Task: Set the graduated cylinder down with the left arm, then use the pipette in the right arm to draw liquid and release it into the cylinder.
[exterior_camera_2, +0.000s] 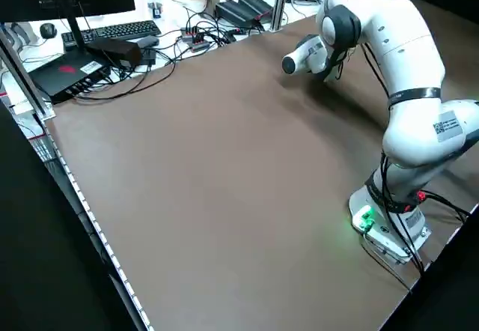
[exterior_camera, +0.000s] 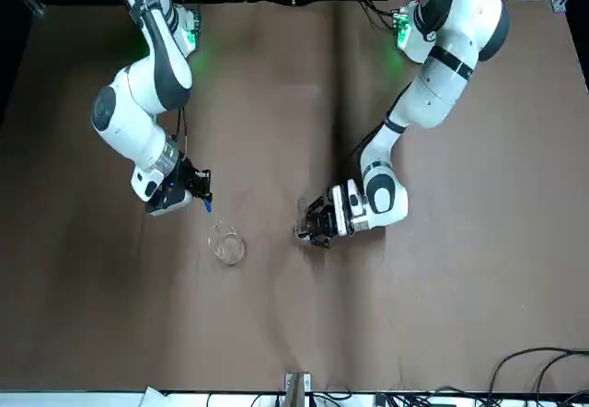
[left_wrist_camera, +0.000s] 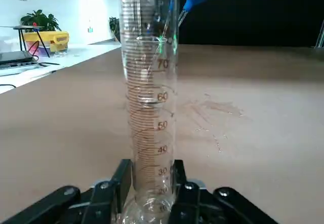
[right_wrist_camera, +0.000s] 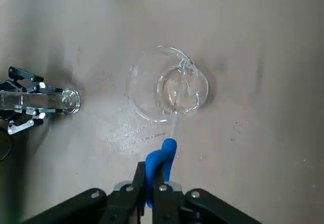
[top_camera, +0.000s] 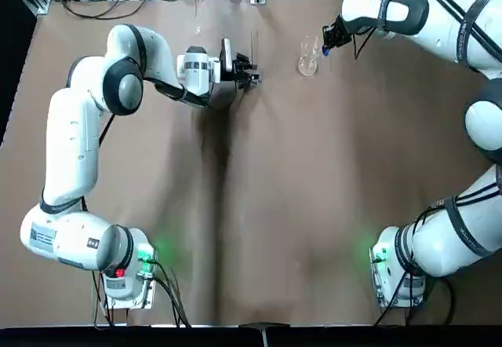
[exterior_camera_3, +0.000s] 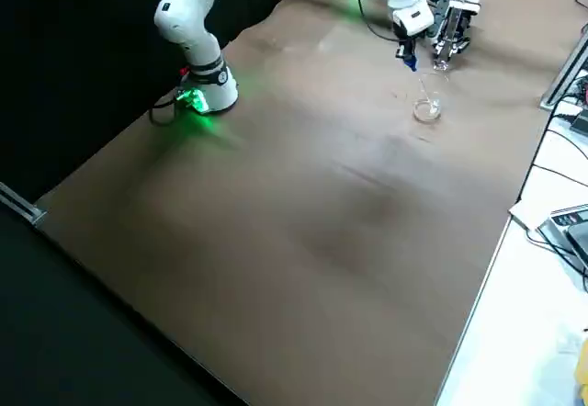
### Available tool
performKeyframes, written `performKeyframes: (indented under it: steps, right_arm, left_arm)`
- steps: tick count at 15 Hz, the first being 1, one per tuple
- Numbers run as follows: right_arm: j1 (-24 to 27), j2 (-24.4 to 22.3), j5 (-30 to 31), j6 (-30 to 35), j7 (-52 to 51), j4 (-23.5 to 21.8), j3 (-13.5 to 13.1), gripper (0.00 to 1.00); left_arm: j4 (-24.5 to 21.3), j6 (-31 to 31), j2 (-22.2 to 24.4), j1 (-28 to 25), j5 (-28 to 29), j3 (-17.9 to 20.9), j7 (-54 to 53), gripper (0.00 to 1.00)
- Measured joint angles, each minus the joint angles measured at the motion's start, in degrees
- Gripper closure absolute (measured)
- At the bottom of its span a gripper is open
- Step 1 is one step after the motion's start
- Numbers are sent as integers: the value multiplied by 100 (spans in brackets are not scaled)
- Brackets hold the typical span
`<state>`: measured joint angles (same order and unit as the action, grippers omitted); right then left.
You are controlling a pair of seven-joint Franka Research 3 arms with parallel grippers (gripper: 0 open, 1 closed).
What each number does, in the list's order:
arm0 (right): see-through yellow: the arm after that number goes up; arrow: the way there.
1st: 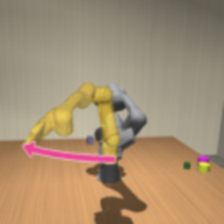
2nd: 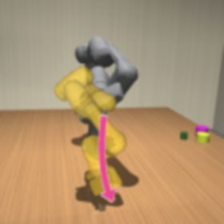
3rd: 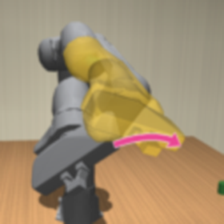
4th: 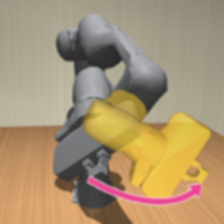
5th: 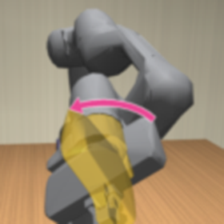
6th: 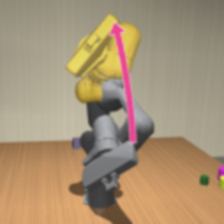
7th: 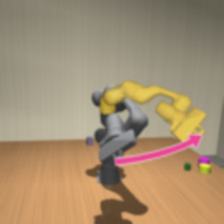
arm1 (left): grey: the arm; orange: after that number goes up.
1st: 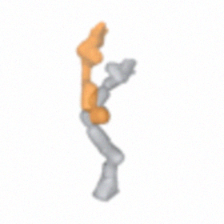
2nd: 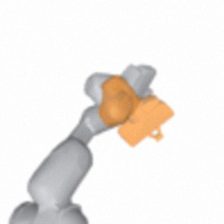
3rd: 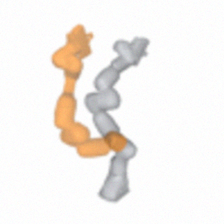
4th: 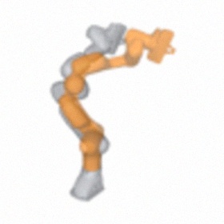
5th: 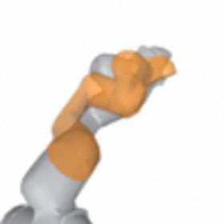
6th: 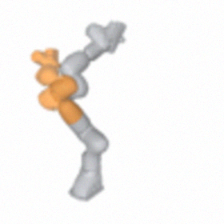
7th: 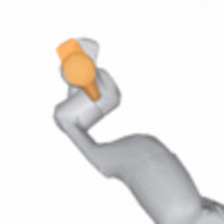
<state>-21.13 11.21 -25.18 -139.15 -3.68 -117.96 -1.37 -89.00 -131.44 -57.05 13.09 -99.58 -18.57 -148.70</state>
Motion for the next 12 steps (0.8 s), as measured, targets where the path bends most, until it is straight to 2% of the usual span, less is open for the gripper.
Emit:
performKeyframes:
  steps: [4,6,8,11,12]
  right_arm:
    - [0,0,0,44,9,42,0,89]
    - [0,0,0,67,23,69,-6,81]
    - [0,0,0,69,29,71,-9,81]
    - [0,0,0,69,36,73,-11,80]
    - [0,0,0,69,38,79,-11,80]
  left_arm:
    - [8,0,0,-3,0,0,-6,58]
    - [10,0,0,-4,0,0,-8,54]
    - [11,0,0,-7,0,0,-8,53]
    - [22,0,0,-65,0,2,-11,48]
    - [21,0,0,-102,0,3,-10,37]
